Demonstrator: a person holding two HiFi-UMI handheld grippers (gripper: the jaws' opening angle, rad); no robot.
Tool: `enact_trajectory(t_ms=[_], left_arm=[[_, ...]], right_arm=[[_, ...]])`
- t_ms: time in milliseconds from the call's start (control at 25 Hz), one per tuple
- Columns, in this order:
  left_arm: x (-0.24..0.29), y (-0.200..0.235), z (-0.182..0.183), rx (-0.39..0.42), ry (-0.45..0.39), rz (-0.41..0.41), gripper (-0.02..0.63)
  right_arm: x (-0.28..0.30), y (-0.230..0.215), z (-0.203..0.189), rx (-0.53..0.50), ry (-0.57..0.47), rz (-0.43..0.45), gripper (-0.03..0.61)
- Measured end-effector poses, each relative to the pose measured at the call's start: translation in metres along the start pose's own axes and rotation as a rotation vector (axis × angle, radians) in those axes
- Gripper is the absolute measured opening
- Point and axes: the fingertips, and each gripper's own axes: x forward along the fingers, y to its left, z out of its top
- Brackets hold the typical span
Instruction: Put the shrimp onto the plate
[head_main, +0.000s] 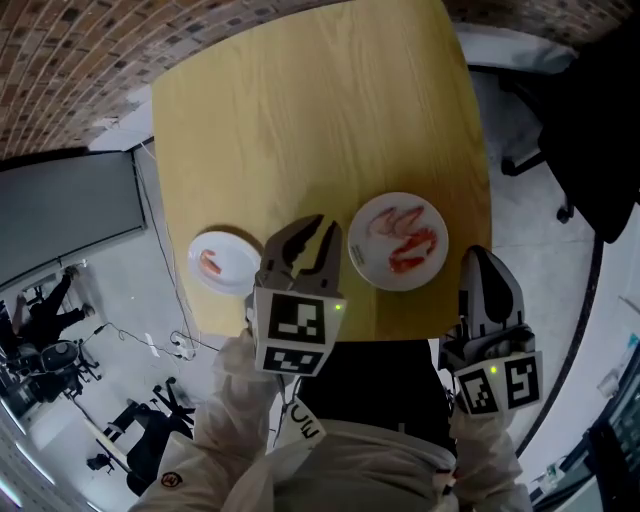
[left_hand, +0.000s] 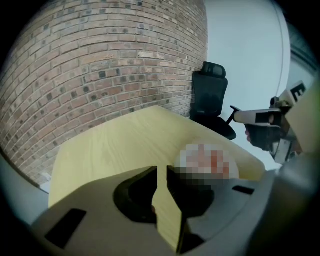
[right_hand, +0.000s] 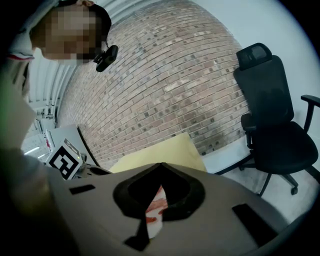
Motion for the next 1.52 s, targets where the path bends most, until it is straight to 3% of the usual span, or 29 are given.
enact_trajectory(t_ms=[360,640,960,1520], left_arm=[[-0.048,0.061,-0.044,-0.088,0.004,0.109,0.061],[-0.105,0.079,-0.089,-0.160,0.009,0.200,0.061],[-0.141,0.115,-0.136,-0.388,-0.031,0.314,0.061],[-0.147,0.148,-0.183,-0.607,-0.018,0.413,0.063]], right_arm=[[0.027,0.073,-0.011,-0.054,0.036,0.118,0.025],[0.011,0.132,-0.027,-0.092,0.060,0.213,0.025],[0.025,0.190,-0.048,-0.139,0.114,0.303,0.025],[0.052,0.254,-0.066,-0.226,0.192,0.423,0.025]])
